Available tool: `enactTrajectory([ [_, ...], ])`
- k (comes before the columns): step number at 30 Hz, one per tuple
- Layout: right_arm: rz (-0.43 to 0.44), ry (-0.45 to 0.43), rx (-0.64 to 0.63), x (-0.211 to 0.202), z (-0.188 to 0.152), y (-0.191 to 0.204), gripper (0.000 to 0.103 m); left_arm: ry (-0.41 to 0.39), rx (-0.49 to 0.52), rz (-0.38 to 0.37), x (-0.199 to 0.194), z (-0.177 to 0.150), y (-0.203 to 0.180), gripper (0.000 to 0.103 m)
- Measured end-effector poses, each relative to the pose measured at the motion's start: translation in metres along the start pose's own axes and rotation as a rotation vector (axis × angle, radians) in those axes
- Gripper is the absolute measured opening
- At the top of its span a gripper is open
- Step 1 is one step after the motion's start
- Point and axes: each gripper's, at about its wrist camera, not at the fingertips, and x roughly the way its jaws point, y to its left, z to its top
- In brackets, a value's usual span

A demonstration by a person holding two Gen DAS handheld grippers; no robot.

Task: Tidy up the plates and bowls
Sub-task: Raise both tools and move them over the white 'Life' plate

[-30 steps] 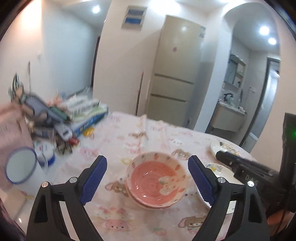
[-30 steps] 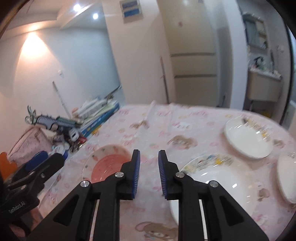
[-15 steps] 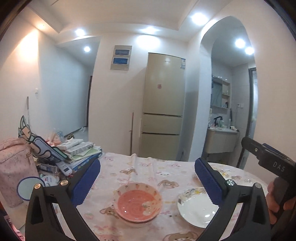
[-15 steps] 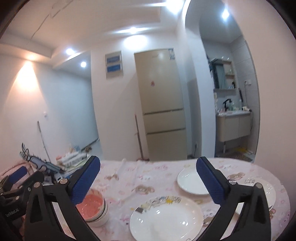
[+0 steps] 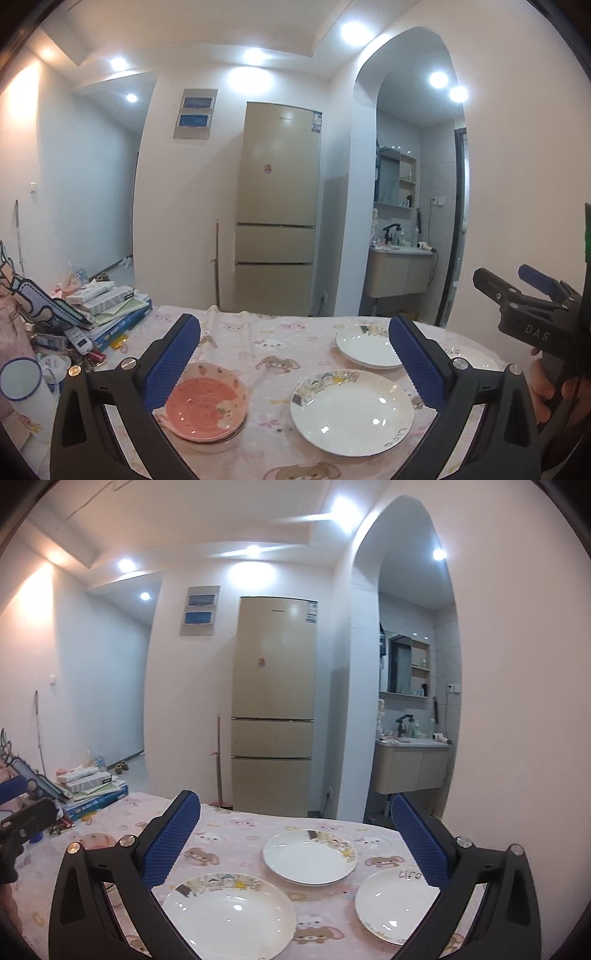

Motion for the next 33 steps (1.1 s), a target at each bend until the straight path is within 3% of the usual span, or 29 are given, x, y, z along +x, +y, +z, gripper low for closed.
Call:
enactTrajectory([
  [4, -0.039, -0.001, 0.006, 0.000, -0.004, -0.024, 0.103, -0.012, 0.024, -0.003, 0.006, 0.001, -0.017, 0.103],
  [14, -0.143, 0.079, 0.014, -0.013, -0.021, -0.082, 0.103, 0.060, -0.004, -0.104, 0.044, -0.013, -0.078, 0.103],
  [20, -0.210, 0.093, 0.003, -0.013, -0.021, -0.135, 0.103, 0.042, -0.001, -0.146, 0.061, -0.013, -0.129, 0.103],
  [29, -0.251, 0.230, 0.081, 0.005, -0.046, -0.207, 0.103, 0.088, 0.005, -0.194, 0.103, -0.020, -0.195, 0.103],
  [33, -0.275, 0.261, 0.110, 0.012, -0.055, -0.241, 0.103, 0.110, 0.084, -0.249, 0.124, -0.021, -0.219, 0.103],
])
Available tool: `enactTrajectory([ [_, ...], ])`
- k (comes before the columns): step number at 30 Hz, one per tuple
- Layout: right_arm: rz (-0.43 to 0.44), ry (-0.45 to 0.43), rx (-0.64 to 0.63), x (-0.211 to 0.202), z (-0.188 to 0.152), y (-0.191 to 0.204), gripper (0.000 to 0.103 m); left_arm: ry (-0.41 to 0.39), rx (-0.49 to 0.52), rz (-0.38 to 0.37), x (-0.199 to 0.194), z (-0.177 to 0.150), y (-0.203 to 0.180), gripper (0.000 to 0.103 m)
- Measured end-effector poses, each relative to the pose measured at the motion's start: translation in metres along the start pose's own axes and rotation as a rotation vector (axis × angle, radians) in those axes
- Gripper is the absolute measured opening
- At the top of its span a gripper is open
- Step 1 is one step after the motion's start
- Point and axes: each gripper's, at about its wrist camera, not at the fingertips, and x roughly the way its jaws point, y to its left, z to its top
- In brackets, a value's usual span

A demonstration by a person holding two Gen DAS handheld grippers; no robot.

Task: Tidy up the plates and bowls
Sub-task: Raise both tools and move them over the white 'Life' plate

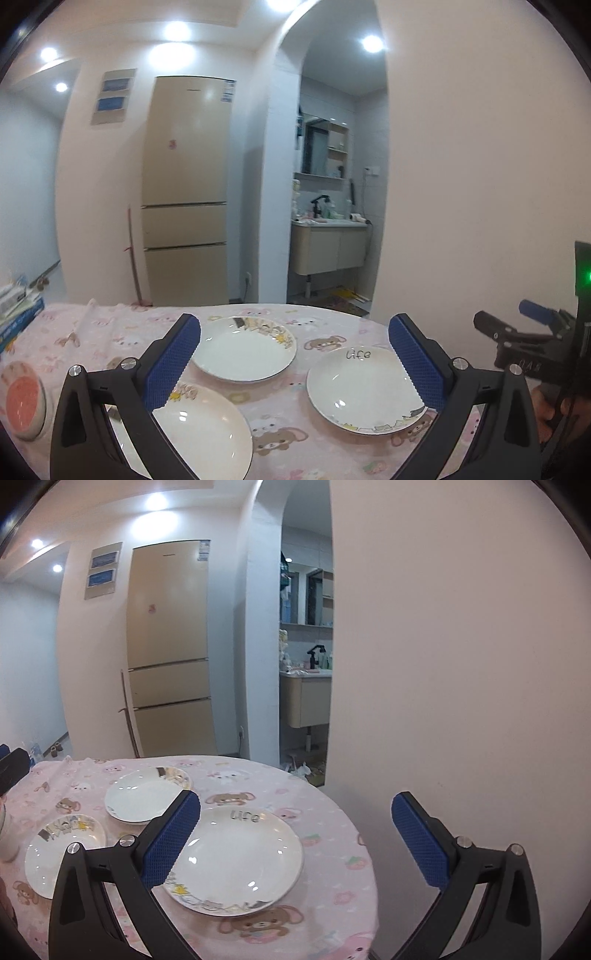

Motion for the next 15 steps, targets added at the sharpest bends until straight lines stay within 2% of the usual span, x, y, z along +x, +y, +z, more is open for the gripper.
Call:
enactTrajectory([
  [3, 0.024, 0.042, 0.029, 0.014, 0.003, -0.018, 0.103, -0.007, 0.028, -0.003, 0.018, 0.005, -0.013, 0.103],
  [5, 0.038, 0.077, 0.046, 0.023, 0.002, -0.030, 0.103, -0.028, 0.022, 0.014, 0.029, 0.006, -0.021, 0.103],
  [7, 0.046, 0.107, 0.062, 0.032, 0.000, -0.039, 0.103, -0.028, 0.004, -0.003, 0.044, 0.004, -0.027, 0.103],
  [12, 0.064, 0.186, 0.102, 0.059, -0.012, -0.057, 0.098, 0.155, -0.007, -0.089, 0.095, -0.005, -0.038, 0.103],
  [15, 0.139, 0.256, 0.146, 0.080, -0.021, -0.062, 0.093, 0.297, -0.023, -0.074, 0.123, -0.020, -0.035, 0.102],
])
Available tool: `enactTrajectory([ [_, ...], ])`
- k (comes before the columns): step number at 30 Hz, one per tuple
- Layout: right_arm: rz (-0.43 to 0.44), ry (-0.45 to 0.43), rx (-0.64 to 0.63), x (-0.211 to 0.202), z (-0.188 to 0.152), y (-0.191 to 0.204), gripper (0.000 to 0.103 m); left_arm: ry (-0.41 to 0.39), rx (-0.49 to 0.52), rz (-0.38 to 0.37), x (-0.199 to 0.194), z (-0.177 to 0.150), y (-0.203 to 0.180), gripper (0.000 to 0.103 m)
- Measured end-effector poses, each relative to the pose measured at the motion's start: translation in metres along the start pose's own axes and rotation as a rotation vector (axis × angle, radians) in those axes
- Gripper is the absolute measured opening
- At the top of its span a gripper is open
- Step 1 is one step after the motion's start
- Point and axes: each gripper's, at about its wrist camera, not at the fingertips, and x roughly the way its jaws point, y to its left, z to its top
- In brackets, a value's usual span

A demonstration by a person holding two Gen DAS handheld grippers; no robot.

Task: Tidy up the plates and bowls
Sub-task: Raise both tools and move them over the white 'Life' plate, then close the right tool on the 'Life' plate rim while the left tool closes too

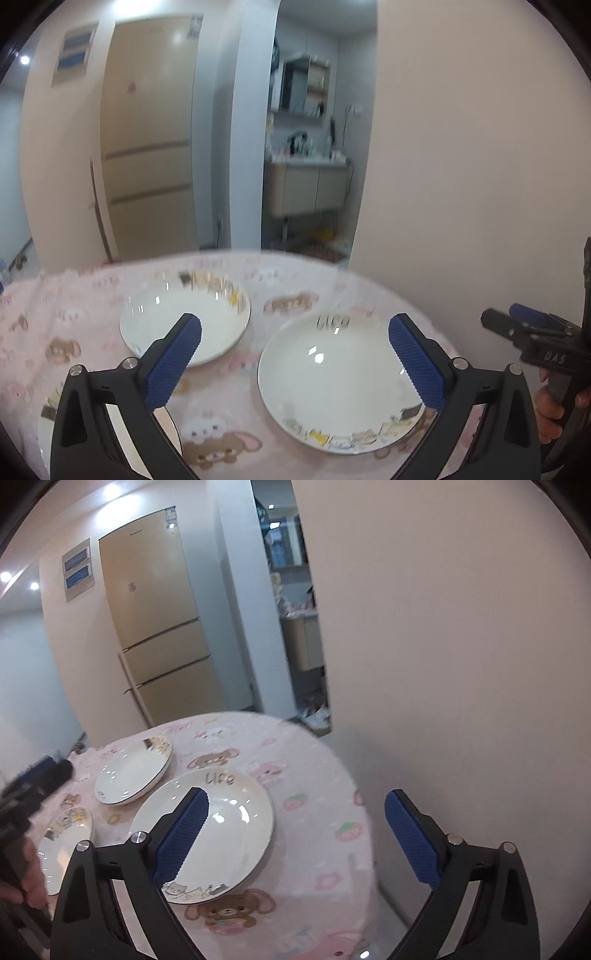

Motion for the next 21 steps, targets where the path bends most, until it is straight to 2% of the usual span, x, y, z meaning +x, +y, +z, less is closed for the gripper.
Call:
enactTrajectory([
  [3, 0.033, 0.064, 0.021, 0.024, -0.004, 0.001, 0.085, 0.071, -0.092, 0.020, 0.025, -0.013, 0.014, 0.097],
  [6, 0.035, 0.106, 0.043, 0.044, -0.008, 0.004, 0.080, 0.128, -0.167, -0.039, 0.046, -0.026, 0.024, 0.091],
  [8, 0.053, 0.133, 0.057, 0.057, -0.011, 0.006, 0.079, 0.136, -0.193, -0.057, 0.056, -0.032, 0.026, 0.089],
  [11, 0.059, 0.168, 0.102, 0.073, -0.016, 0.002, 0.078, 0.125, -0.185, -0.030, 0.060, -0.035, 0.026, 0.089],
  [14, 0.057, 0.186, 0.127, 0.085, -0.022, 0.001, 0.078, 0.066, -0.169, -0.027, 0.057, -0.037, 0.024, 0.089],
  [19, 0.076, 0.229, 0.158, 0.101, -0.032, 0.002, 0.075, 0.134, -0.182, -0.021, 0.082, -0.043, 0.029, 0.089],
  [21, 0.079, 0.243, 0.149, 0.106, -0.034, 0.005, 0.074, 0.166, -0.204, -0.047, 0.090, -0.046, 0.033, 0.089],
])
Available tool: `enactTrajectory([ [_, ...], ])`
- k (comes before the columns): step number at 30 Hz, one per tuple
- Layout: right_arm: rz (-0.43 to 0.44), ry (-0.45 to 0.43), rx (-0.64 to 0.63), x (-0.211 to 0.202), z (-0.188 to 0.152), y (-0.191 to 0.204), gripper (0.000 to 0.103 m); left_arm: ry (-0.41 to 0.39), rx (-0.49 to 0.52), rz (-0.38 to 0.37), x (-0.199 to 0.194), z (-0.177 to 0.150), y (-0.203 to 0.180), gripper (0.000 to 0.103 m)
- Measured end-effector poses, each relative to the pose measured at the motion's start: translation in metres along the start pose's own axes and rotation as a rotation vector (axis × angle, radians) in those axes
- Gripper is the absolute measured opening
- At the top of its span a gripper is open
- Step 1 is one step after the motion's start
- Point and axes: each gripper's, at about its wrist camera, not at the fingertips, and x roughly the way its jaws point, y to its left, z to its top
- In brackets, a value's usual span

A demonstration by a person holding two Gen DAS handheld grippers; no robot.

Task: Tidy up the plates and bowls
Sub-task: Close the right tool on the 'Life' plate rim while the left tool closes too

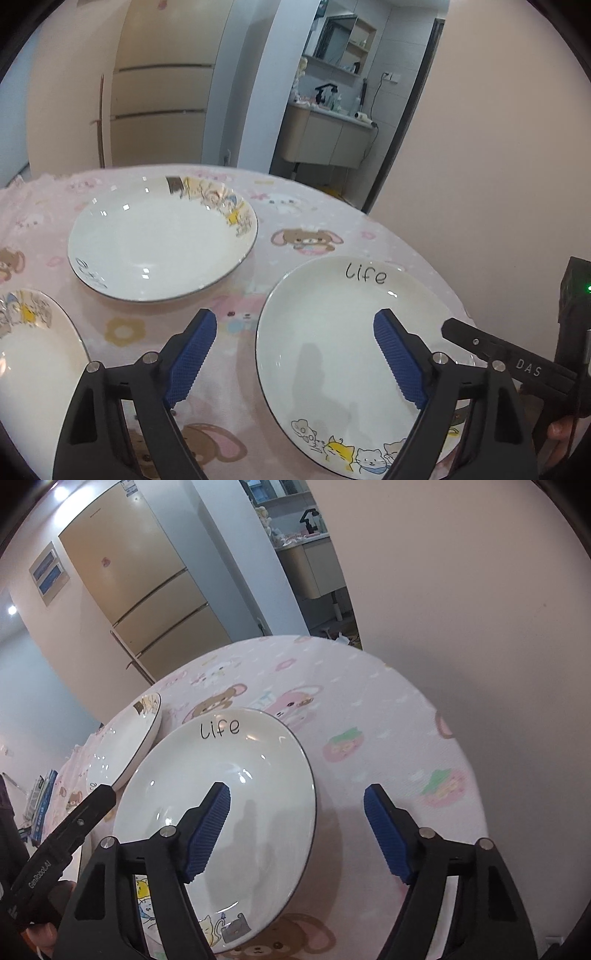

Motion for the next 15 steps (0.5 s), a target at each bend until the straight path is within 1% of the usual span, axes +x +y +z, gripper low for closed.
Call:
enactTrajectory([
  [2, -0.001, 0.007, -0.004, 0.005, 0.000, 0.001, 0.074, 0.029, -0.010, -0.044, 0.003, -0.001, 0.001, 0.089],
  [3, 0.010, 0.014, 0.000, 0.007, -0.001, 0.001, 0.074, 0.037, -0.015, -0.047, 0.005, -0.002, 0.002, 0.089],
  [4, 0.029, 0.027, 0.003, 0.009, -0.001, 0.001, 0.074, 0.042, -0.016, -0.048, 0.006, -0.003, 0.002, 0.089],
  [5, 0.063, 0.059, 0.000, 0.014, -0.002, 0.000, 0.074, 0.048, -0.018, -0.055, 0.008, -0.004, 0.002, 0.089],
  [7, 0.047, 0.057, -0.034, 0.013, -0.001, 0.003, 0.073, 0.053, -0.031, -0.075, 0.011, -0.005, 0.005, 0.089],
  [9, 0.074, 0.069, -0.029, 0.015, 0.001, 0.002, 0.070, 0.063, -0.041, -0.080, 0.015, -0.007, 0.007, 0.084],
  [12, 0.117, 0.075, -0.028, 0.018, 0.002, 0.002, 0.062, 0.097, -0.070, -0.101, 0.023, -0.010, 0.011, 0.082],
  [14, 0.098, 0.067, -0.046, 0.021, 0.002, 0.006, 0.057, 0.110, -0.086, -0.107, 0.027, -0.012, 0.013, 0.082],
  [15, 0.080, 0.064, -0.058, 0.021, 0.001, 0.008, 0.056, 0.120, -0.092, -0.109, 0.029, -0.013, 0.014, 0.081],
])
